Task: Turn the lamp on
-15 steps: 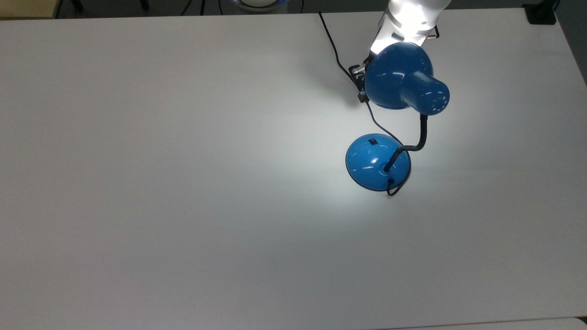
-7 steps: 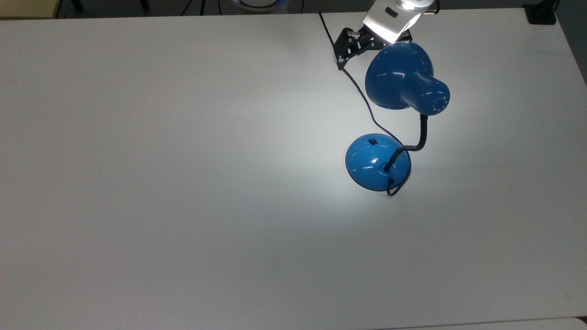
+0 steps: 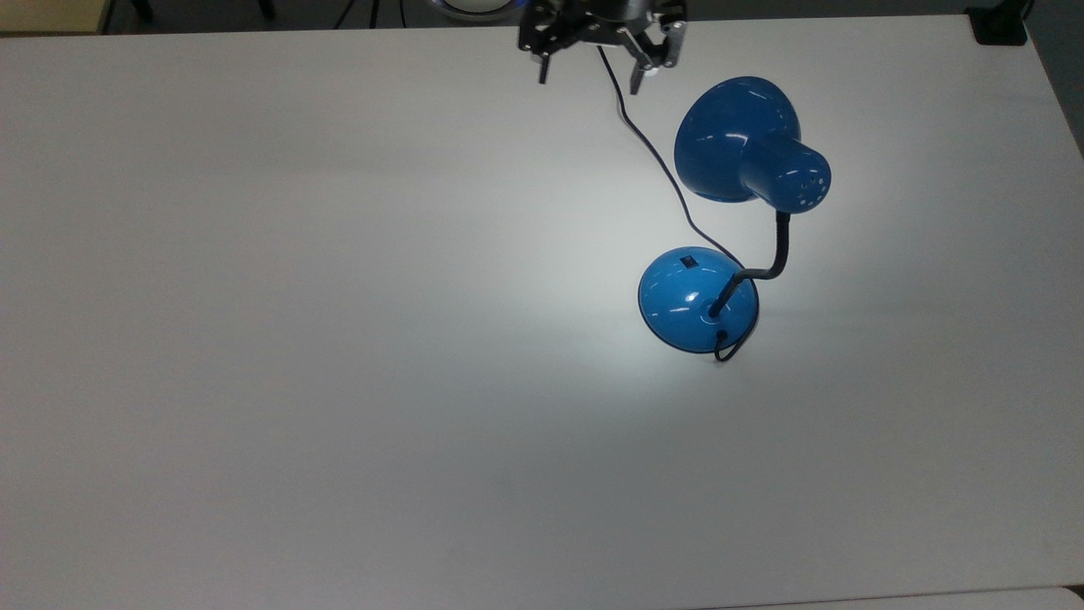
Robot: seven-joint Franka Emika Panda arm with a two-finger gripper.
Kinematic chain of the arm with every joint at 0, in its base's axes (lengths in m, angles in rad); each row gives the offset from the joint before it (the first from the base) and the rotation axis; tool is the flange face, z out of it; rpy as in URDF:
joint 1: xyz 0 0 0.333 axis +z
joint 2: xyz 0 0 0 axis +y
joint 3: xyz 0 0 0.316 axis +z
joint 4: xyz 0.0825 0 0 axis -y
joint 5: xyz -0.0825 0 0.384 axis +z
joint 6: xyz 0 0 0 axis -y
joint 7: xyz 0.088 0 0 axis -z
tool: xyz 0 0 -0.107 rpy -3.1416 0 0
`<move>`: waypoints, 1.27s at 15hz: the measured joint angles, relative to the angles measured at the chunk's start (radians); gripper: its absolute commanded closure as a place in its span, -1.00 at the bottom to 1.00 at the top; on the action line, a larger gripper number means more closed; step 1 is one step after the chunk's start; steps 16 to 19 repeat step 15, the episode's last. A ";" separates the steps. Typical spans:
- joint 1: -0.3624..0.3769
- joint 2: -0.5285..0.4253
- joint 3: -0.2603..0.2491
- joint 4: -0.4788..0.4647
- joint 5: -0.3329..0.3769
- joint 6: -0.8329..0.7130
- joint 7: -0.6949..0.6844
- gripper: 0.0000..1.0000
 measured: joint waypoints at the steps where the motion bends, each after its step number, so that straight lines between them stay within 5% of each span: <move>1: -0.012 -0.006 -0.038 0.026 0.021 -0.017 -0.015 -1.00; 7: -0.017 -0.006 -0.258 0.132 0.048 -0.034 -0.178 -1.00; 10: -0.017 -0.005 -0.323 0.153 0.077 -0.034 -0.236 -1.00; 19: -0.011 -0.003 -0.340 0.170 0.090 -0.072 -0.251 -1.00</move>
